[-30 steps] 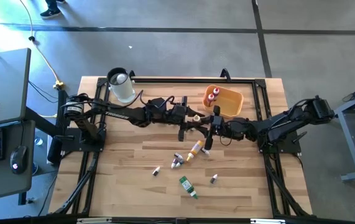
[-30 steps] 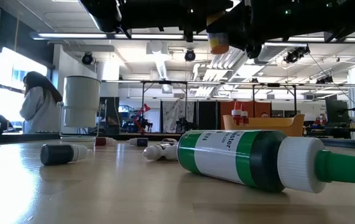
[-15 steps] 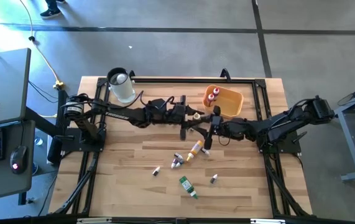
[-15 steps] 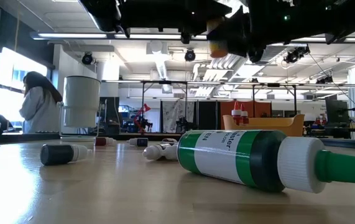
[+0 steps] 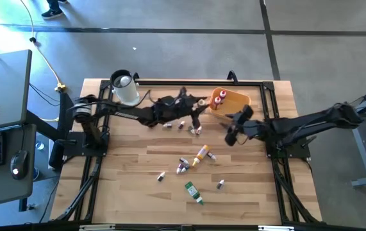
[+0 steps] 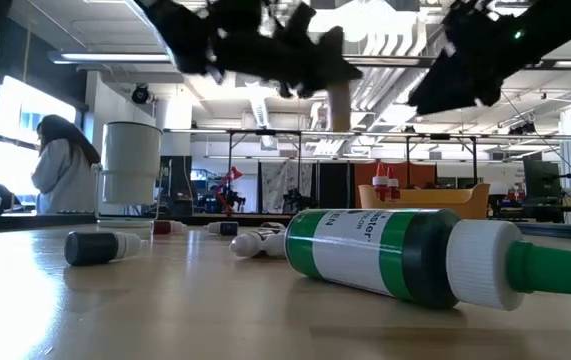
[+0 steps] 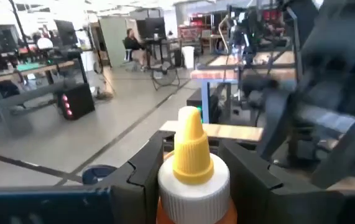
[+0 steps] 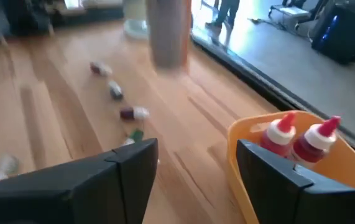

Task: Pick & Place food coloring
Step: Put the bottom large yellow food coloring bottle into the yellow bin

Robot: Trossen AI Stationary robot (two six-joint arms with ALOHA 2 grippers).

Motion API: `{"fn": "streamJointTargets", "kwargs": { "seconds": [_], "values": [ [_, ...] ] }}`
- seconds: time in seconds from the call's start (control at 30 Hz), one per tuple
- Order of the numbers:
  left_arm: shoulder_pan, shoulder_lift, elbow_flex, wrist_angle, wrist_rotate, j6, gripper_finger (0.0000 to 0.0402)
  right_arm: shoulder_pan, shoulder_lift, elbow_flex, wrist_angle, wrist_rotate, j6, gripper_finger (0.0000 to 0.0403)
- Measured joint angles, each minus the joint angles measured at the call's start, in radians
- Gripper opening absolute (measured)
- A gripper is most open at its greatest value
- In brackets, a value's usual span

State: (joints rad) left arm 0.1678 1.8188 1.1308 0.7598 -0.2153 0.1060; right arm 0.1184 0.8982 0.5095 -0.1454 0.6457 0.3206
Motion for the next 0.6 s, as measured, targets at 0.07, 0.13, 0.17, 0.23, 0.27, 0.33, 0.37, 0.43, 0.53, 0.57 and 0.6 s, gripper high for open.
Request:
{"fn": "streamJointTargets", "kwargs": {
  "seconds": [0.07,0.13,0.17,0.23,0.27,0.33,0.37,0.43,0.53,0.57,0.6],
  "values": [
    [0.023,0.075,0.064,0.002,0.012,-0.005,0.0135,0.000,-0.084,0.000,-0.036,-0.001,0.038,0.0211],
    [0.042,0.151,0.140,-0.002,0.025,-0.005,0.0132,0.000,-0.157,0.000,-0.047,-0.001,0.057,0.0212],
    [0.045,0.196,0.184,-0.002,0.029,-0.002,0.0130,0.000,-0.189,0.000,-0.058,-0.002,0.064,0.0213],
    [0.045,0.281,0.273,-0.008,0.035,0.026,0.0124,0.000,-0.238,0.000,-0.068,-0.004,0.065,0.0213],
    [0.044,0.317,0.314,-0.020,0.022,0.043,0.0122,0.001,-0.255,0.000,-0.077,-0.005,0.065,0.0212],
    [0.041,0.385,0.398,-0.033,-0.017,0.057,0.0122,0.002,-0.278,0.000,-0.109,-0.009,0.065,0.0211],
    [0.041,0.406,0.428,-0.048,-0.031,0.054,0.0122,0.002,-0.281,0.000,-0.120,-0.010,0.069,0.0211],
    [0.041,0.445,0.476,-0.072,-0.062,0.027,0.0125,0.002,-0.282,0.000,-0.152,-0.013,0.074,0.0212],
    [0.041,0.484,0.503,-0.082,-0.126,0.014,0.0128,0.002,-0.275,0.000,-0.173,-0.015,0.074,0.0213],
    [0.041,0.493,0.507,-0.075,-0.150,0.011,0.0128,0.002,-0.275,0.000,-0.176,-0.015,0.074,0.0212],
    [0.041,0.497,0.510,-0.076,-0.174,0.010,0.0128,0.002,-0.275,0.000,-0.175,-0.015,0.075,0.0211]
  ]
}}
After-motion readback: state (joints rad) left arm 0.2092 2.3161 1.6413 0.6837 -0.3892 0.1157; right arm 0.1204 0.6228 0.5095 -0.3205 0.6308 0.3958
